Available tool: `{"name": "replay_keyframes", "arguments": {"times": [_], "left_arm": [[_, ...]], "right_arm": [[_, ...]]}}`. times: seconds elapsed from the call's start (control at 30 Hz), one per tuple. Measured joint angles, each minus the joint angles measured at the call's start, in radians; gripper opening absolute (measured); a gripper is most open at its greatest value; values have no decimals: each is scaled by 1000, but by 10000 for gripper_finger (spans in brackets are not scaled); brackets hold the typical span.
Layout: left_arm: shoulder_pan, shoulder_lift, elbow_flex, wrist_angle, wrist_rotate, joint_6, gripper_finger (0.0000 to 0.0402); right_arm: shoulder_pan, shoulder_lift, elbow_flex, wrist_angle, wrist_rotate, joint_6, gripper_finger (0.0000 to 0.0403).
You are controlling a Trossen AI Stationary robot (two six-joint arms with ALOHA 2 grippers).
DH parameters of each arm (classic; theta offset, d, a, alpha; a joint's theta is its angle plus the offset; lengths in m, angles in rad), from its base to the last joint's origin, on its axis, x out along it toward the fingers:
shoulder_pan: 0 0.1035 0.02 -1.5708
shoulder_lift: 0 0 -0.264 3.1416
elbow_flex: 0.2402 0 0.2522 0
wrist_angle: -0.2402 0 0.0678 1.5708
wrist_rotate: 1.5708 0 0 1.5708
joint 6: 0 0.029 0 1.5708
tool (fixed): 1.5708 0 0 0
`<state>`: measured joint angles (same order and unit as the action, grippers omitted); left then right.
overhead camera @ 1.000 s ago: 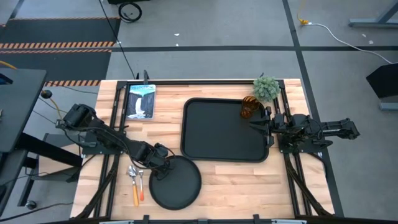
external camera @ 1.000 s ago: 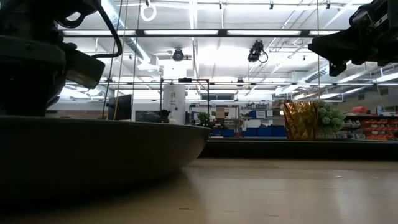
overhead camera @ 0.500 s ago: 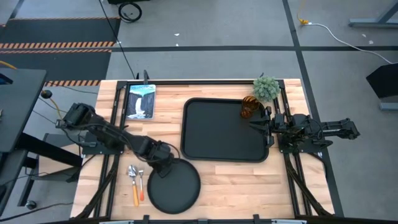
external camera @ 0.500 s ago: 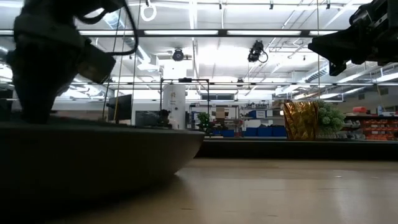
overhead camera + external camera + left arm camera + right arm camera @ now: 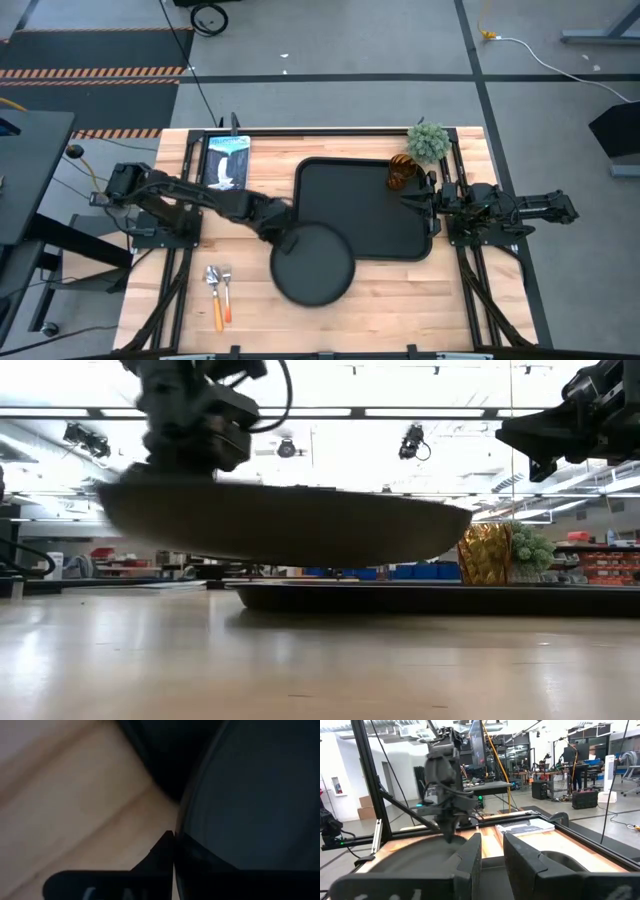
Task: Pick and place plate/cup/fork/spoon on tray
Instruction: Put the black plate on the black tray to the bottom of the brown glass
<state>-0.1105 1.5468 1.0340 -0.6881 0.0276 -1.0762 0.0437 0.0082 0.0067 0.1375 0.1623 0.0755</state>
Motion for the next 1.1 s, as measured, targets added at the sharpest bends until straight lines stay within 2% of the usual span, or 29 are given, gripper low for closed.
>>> {"name": "replay_keyframes", "arguments": {"times": [0.37, 0.6, 0.8, 0.97, 1.1], "left_arm": [[176, 74, 1, 319, -83, 97, 14], [277, 177, 1, 475, -28, 146, 14], [337, 242, 63, 465, -19, 197, 14], [343, 320, 217, 394, -26, 280, 14], [348, 411, 371, 239, -51, 356, 14]], "right_arm": [[0, 3, 0, 10, 0, 0, 88], [0, 10, 0, 11, 0, 0, 88], [0, 11, 0, 8, -1, 0, 88], [0, 11, 0, 12, 0, 0, 88], [0, 12, 0, 23, -3, 0, 88]]}}
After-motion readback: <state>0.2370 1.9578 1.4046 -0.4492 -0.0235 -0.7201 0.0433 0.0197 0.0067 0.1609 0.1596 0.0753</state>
